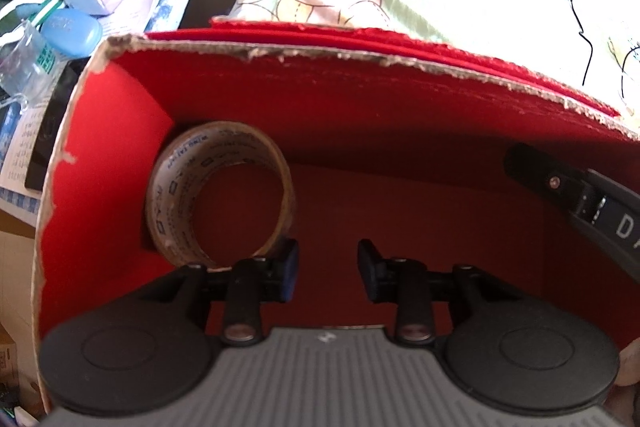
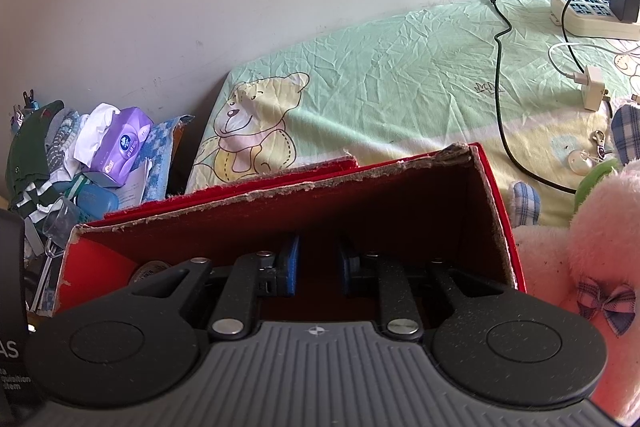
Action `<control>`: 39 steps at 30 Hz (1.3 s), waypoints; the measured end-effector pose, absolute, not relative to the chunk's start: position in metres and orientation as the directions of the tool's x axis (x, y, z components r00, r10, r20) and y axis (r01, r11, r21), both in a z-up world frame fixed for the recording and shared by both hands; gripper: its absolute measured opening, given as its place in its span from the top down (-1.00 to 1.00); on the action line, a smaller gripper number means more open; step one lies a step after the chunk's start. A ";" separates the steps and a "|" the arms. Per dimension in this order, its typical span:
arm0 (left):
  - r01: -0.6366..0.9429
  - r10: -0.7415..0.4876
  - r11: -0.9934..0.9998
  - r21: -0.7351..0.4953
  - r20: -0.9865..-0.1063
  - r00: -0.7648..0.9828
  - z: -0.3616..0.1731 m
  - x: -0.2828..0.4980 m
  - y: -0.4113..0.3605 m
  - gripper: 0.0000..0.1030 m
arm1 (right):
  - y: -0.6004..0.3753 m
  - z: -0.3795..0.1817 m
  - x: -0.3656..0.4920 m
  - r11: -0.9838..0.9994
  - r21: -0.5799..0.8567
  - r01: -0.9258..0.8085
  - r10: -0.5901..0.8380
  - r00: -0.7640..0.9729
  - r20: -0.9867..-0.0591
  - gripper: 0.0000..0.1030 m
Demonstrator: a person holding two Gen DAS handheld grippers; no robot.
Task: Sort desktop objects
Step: 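Lift the open right gripper out of the red box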
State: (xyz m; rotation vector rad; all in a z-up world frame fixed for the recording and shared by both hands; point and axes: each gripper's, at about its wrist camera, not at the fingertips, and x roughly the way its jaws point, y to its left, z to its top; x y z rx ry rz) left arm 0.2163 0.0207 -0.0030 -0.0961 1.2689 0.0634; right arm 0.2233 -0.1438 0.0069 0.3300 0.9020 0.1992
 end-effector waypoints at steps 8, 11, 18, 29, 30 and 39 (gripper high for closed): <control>-0.093 -0.003 0.995 -0.033 -0.954 0.301 -0.005 0.219 0.016 0.23 | -0.145 0.006 0.225 0.931 0.364 -0.033 0.309 0.604 -0.735 0.57; -0.090 -0.005 0.995 -0.033 -0.954 0.300 -0.005 0.219 0.016 0.23 | -0.145 0.006 0.224 0.931 0.364 -0.034 0.310 0.603 -0.735 0.57; -0.074 0.006 0.997 -0.017 -0.954 0.301 -0.005 0.220 0.013 0.23 | -0.145 0.005 0.225 0.930 0.365 -0.036 0.312 0.600 -0.737 0.56; -0.028 0.016 1.000 0.008 -0.947 0.320 -0.017 0.237 0.012 0.13 | -0.144 0.007 0.226 0.930 0.365 -0.041 0.317 0.595 -0.739 0.49; -0.016 0.016 1.000 0.011 -0.946 0.325 -0.016 0.236 0.010 0.12 | -0.143 0.007 0.226 0.930 0.366 -0.043 0.319 0.595 -0.738 0.49; 0.132 -0.133 0.988 -0.082 -0.884 0.448 0.016 0.201 0.000 -0.03 | -0.148 0.012 0.222 0.918 0.394 -0.052 0.344 0.601 -0.722 0.48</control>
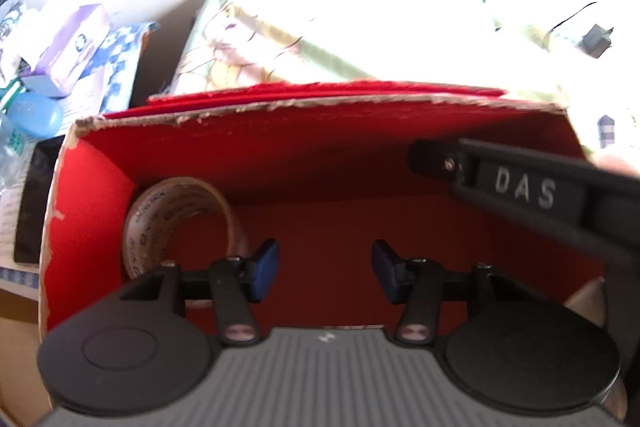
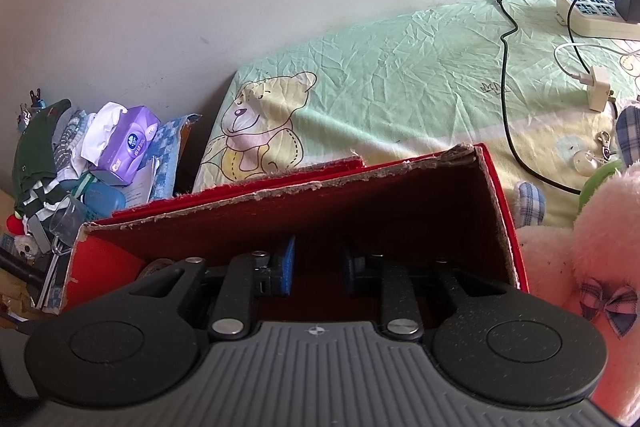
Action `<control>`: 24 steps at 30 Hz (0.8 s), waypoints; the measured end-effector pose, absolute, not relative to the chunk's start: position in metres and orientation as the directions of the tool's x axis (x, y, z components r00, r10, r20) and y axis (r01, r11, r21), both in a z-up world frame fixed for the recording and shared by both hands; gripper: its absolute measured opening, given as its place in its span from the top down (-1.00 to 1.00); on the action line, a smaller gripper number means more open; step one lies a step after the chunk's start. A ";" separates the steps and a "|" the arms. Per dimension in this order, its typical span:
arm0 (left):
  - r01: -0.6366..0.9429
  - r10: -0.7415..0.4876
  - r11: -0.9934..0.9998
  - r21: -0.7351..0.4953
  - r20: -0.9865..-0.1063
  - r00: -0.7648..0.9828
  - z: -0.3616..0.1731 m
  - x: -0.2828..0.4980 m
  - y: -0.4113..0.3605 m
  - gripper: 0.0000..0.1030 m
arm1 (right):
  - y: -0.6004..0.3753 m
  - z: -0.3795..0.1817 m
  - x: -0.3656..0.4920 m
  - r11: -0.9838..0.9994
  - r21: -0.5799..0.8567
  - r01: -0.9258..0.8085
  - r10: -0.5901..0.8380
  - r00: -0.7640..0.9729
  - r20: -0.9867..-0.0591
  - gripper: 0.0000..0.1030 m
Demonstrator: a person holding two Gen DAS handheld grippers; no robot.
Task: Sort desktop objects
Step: 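Lift the open right gripper out of the red box, then move the right gripper down to the brown pine cone beside the box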
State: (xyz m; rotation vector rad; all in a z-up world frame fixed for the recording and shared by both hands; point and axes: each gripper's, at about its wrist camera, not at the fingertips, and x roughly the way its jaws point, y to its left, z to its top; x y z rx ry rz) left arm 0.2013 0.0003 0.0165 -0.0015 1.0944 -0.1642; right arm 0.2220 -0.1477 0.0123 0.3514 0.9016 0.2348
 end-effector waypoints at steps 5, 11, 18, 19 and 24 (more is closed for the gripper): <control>0.147 -0.183 0.981 -0.125 -0.845 0.503 0.042 0.176 0.009 -0.01 | -0.156 0.030 0.206 0.895 0.441 -0.062 0.376 0.637 -0.673 0.46; 0.167 -0.199 0.978 -0.123 -0.783 0.590 0.078 0.140 0.021 -0.01 | -0.160 0.053 0.171 0.874 0.467 -0.134 0.427 0.673 -0.605 0.45; 0.184 -0.213 0.976 -0.120 -0.728 0.652 0.104 0.085 0.047 -0.01 | -0.178 0.081 0.122 0.853 0.474 -0.220 0.468 0.724 -0.506 0.45; 0.180 -0.208 0.977 -0.118 -0.727 0.654 0.104 0.078 0.051 -0.01 | -0.181 0.083 0.115 0.843 0.485 -0.230 0.483 0.721 -0.497 0.45; 0.157 -0.209 0.978 -0.140 -0.738 0.642 0.095 0.047 0.078 -0.01 | -0.188 0.082 0.080 0.817 0.503 -0.283 0.533 0.704 -0.470 0.45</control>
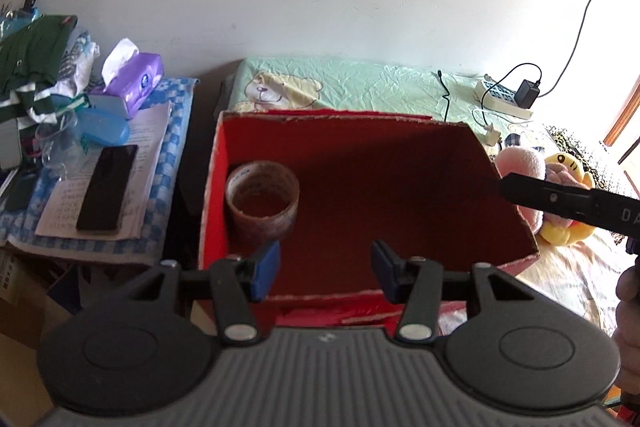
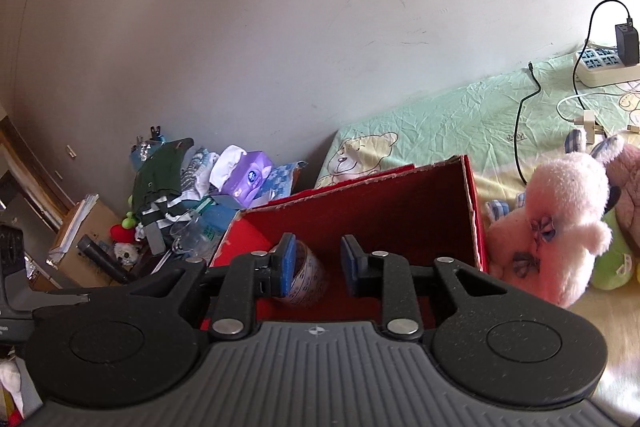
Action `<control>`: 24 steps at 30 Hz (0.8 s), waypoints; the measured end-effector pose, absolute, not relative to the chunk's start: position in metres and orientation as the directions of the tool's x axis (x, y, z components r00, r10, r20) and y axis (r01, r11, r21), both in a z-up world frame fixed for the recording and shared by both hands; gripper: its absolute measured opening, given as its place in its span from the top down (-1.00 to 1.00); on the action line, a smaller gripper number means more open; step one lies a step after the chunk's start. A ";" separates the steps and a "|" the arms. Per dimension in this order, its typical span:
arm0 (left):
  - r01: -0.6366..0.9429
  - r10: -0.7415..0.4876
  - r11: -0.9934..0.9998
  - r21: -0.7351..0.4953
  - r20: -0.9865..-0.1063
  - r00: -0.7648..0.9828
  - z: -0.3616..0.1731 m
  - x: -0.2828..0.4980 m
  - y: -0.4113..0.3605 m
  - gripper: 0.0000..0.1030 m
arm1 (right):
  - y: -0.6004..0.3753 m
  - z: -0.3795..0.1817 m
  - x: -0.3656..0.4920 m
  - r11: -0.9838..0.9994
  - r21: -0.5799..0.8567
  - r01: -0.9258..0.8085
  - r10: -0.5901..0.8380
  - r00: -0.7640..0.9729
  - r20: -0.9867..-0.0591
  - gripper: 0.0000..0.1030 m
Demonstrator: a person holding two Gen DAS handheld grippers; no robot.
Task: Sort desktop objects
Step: 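Move the right gripper down to the brown pine cone beside the box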
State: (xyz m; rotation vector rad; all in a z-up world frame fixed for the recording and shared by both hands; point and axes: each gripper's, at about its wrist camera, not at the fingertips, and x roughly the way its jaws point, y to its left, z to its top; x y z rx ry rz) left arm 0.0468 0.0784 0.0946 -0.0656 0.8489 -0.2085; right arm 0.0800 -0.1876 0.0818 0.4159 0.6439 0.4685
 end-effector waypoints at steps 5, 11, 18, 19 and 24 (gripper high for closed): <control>0.206 -0.233 0.969 -0.133 -0.759 0.608 0.078 0.017 0.081 -0.01 | -0.189 0.071 0.053 0.835 0.473 -0.283 0.519 0.692 -0.502 0.44; 0.414 -0.370 0.896 -0.160 -0.785 0.497 0.055 -0.013 0.040 -0.01 | -0.200 0.037 0.024 0.856 0.477 -0.199 0.489 0.609 -0.625 0.42; 0.630 -0.465 0.761 -0.154 -0.807 0.365 0.028 -0.039 -0.018 -0.01 | -0.215 -0.011 -0.003 0.844 0.535 -0.042 0.479 0.508 -0.716 0.38; 0.641 -0.459 0.753 -0.147 -0.816 0.352 0.023 -0.039 -0.024 -0.01 | -0.218 -0.015 -0.006 0.836 0.548 -0.022 0.483 0.505 -0.715 0.37; 0.672 -0.439 0.728 -0.138 -0.846 0.302 0.004 -0.037 -0.044 -0.01 | -0.232 -0.033 -0.019 0.789 0.612 0.049 0.514 0.492 -0.702 0.11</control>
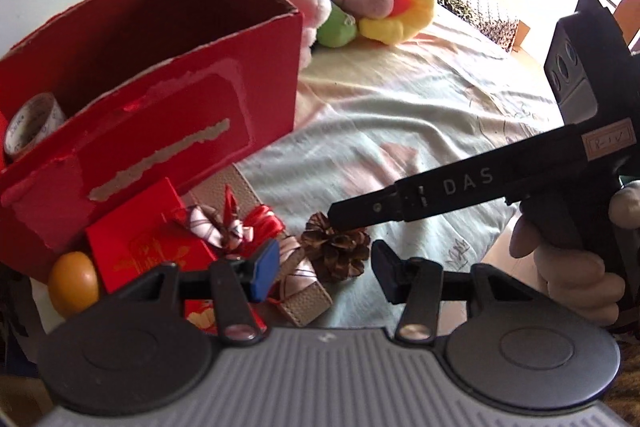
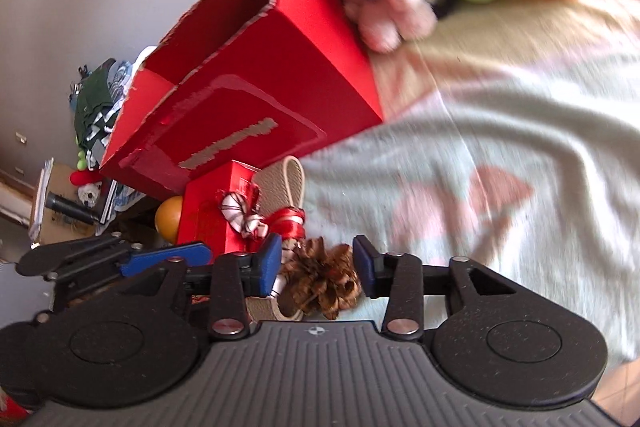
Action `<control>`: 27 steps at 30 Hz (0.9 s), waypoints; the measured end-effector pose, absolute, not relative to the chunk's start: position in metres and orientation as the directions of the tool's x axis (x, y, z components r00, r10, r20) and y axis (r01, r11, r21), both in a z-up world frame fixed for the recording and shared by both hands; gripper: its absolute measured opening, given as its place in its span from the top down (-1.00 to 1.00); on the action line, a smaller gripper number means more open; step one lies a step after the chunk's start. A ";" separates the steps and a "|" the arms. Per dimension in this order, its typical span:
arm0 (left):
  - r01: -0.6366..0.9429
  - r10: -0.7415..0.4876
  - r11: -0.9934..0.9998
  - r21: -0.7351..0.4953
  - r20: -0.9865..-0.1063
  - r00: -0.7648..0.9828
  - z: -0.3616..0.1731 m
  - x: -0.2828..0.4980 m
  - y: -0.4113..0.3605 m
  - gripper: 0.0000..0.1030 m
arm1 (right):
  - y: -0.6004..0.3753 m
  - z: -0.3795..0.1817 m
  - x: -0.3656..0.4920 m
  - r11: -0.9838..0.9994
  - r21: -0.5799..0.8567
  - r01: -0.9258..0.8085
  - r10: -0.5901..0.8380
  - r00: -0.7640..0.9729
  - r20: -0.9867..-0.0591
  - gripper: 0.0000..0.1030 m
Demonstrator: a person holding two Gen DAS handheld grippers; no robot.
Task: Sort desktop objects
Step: 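Move the right gripper down to the brown pine cone beside the box, then close the right gripper on the pine cone and lift it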
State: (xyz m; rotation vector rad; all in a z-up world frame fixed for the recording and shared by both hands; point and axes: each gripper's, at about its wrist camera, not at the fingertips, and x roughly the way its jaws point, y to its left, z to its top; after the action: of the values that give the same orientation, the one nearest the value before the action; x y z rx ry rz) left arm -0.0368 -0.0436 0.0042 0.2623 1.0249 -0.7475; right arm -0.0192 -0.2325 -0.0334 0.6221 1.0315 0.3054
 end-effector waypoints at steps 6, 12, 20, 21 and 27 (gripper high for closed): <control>0.678 -0.408 0.725 -0.125 -0.870 0.276 -0.010 -0.033 -0.058 -0.01 | -0.246 -0.055 -0.024 0.698 0.709 0.104 0.592 0.473 -0.652 0.08; 0.675 -0.395 0.728 -0.119 -0.878 0.271 -0.016 -0.030 -0.067 0.04 | -0.256 -0.068 -0.018 0.617 0.774 0.140 0.653 0.457 -0.603 0.05; 0.691 -0.390 0.714 -0.112 -0.883 0.261 -0.018 -0.026 -0.082 0.16 | -0.270 -0.072 -0.014 0.588 0.795 0.150 0.695 0.408 -0.592 0.32; 0.695 -0.391 0.711 -0.107 -0.882 0.264 -0.018 -0.026 -0.084 0.16 | -0.271 -0.073 -0.014 0.588 0.795 0.152 0.696 0.406 -0.592 0.32; 0.722 -0.422 0.681 -0.121 -0.871 0.252 -0.016 -0.022 -0.097 0.26 | -0.282 -0.071 -0.016 0.594 0.786 0.171 0.680 0.416 -0.604 0.33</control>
State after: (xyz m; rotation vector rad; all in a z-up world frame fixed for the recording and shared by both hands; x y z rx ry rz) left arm -0.0224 -0.0975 -0.0157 0.3330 1.0562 -0.7977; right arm -0.0161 -0.2819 -0.0711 0.9144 1.1263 0.3824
